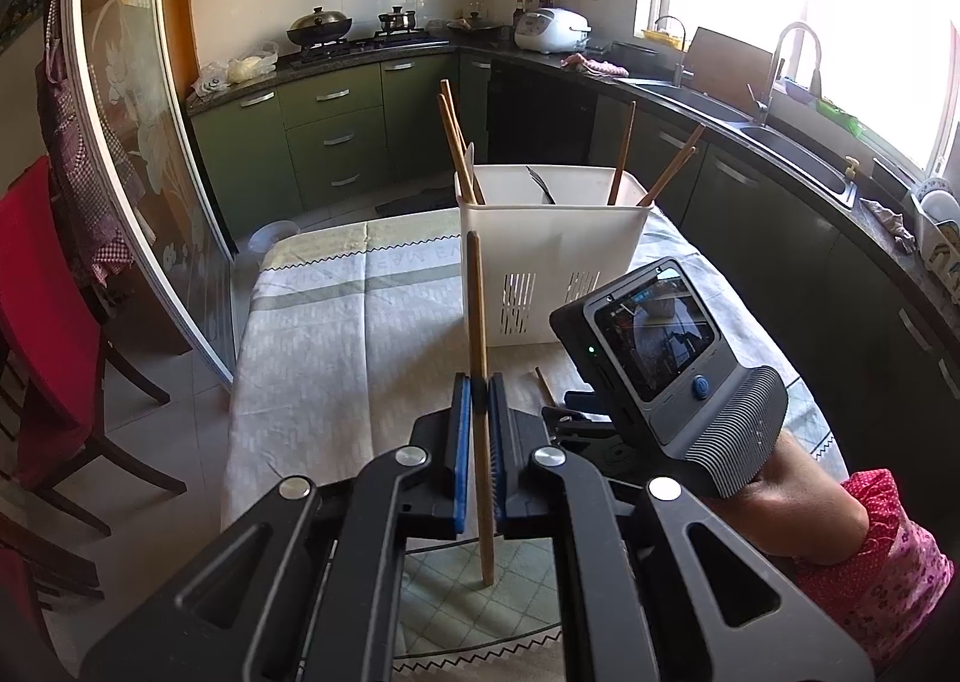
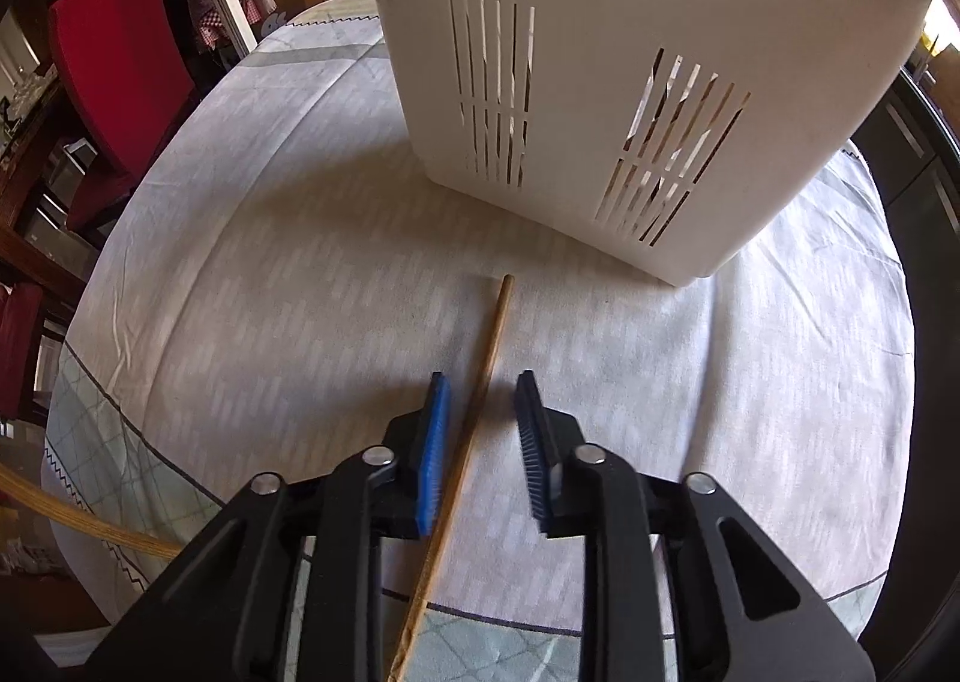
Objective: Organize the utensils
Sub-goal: 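Grasp the last wooden chopstick with the right gripper while left lifts its chopstick, then lower the left gripper's chopstick into the caddy and open it while right holds its chopstick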
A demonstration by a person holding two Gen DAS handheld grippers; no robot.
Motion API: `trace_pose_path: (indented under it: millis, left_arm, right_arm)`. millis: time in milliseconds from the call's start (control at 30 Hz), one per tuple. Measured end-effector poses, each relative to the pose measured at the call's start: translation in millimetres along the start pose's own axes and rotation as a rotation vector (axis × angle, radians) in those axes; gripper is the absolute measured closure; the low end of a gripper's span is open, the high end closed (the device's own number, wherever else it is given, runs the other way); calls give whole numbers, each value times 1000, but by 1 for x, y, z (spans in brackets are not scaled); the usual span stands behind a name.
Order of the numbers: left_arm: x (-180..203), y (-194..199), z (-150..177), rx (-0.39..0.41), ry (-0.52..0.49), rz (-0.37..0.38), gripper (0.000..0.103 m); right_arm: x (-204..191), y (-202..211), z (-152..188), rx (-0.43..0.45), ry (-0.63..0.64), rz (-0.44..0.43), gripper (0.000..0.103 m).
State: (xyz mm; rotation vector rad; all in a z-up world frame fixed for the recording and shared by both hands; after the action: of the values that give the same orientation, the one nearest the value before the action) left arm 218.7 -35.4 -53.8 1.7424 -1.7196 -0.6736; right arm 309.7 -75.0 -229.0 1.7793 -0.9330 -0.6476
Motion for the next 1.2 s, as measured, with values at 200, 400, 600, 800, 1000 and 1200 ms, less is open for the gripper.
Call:
trace_pose_path:
  millis: [200,400,600,800,1000,1200]
  left_arm:
    - [1,0,1,2,-6,-3,97]
    - [0,0,1,0,-5,-6,97]
    - [-4,-1,2,1,-1,-9,97]
    - [-7,0,2,1,3,-11,97]
    - [-9,1,2,5,7,-12,97]
    - [-7,5,4,8,1,-5,97]
  right_arm:
    - [-2,1,3,10,3,-15,97]
    - [12,29,11,80,-28,-41,97]
    - [29,95,16,243,-76,-89,97]
    - [47,172,38,421,-95,-86,97]
    - [54,205,74,500,-96,-83,97]
    - [54,224,107,573,-144,-84,97]
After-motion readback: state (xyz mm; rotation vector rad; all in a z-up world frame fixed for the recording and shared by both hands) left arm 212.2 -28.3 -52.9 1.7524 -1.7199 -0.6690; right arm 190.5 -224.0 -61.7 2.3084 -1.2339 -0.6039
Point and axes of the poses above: each gripper's, at about its wrist camera, not at the fingertips, and y roughly against the way its jaws point, x to its right, z to its underside, the point moved 7 cm from there along -y, roughly the way its jaws point, and after that the axes turned 4 degrees about y, right-handed, at the moved point
